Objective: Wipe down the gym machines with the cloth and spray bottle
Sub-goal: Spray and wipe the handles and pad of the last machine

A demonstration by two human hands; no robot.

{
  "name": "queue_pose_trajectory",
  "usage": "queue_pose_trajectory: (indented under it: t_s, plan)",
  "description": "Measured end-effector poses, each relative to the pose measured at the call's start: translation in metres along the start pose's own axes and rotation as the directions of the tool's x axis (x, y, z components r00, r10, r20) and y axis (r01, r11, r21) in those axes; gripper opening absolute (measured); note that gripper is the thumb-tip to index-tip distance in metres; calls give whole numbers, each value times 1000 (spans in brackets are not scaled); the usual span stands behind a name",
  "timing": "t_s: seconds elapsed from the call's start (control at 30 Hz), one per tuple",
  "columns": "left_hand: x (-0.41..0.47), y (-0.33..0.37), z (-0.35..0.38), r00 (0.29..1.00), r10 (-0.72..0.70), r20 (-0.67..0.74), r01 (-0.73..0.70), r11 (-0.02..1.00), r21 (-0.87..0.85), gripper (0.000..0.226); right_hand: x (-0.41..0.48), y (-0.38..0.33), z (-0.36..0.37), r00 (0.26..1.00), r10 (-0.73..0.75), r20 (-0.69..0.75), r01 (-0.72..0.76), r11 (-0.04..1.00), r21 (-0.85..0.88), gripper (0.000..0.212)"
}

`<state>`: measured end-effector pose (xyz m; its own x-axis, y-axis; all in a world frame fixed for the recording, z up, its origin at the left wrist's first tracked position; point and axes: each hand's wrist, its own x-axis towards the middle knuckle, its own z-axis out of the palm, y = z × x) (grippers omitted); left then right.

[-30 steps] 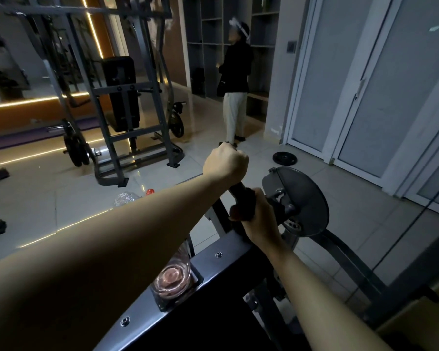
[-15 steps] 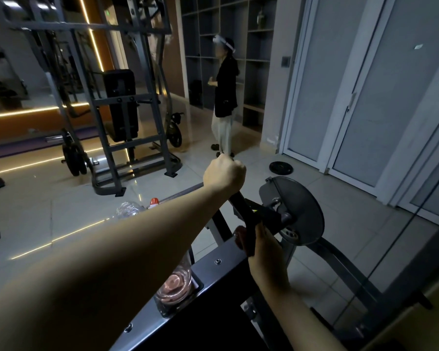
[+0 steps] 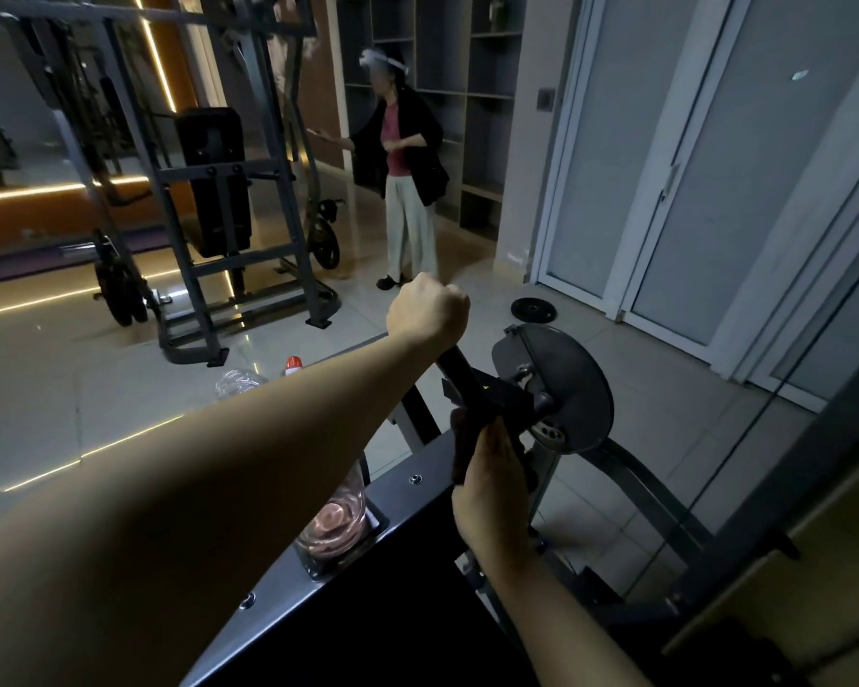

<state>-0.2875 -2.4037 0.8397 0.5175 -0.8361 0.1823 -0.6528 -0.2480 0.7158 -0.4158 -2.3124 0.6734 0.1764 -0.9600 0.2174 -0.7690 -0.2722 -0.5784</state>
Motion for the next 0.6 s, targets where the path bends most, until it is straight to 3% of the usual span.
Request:
queue_pose_trajectory:
  t_s: [0.1,0.17,0.27,0.37,0.43,0.47,0.53,0.57,0.6]
  plan:
    - [-5,1,-1,1000,1,-10,-1,1000,7,33,-19,2,-16,981,-156,112,165,983,-76,59]
    - [-11,4,-5,1000,1,-9,0,1000,12,33,-29,-8,-31,944,-186,274,194,981,-2,43]
    - [-22,9,-16,999,27,47,-31,996,83,28,-30,-33,-60,901,-107,420,76,993,90,21]
    - [-44,18,-39,973,228,-28,-221,964,150,19,-27,-42,-93,950,-19,313,-72,958,276,20]
    - [-80,21,-58,926,369,-83,-361,928,96,14,-28,-46,-117,953,69,297,-207,862,463,25]
    - [-99,21,-62,915,397,-67,-395,918,45,14,-29,-47,-128,936,115,333,-299,759,578,32]
    - [-140,12,-65,924,379,46,-378,925,-34,23,-35,-46,-142,914,166,371,-397,556,730,46]
    - [-160,4,-65,931,349,111,-342,937,-77,33,-40,-48,-149,891,165,422,-450,426,785,40]
    - [-179,-3,-66,935,316,162,-299,946,-124,43,-45,-49,-154,890,151,431,-456,359,815,28]
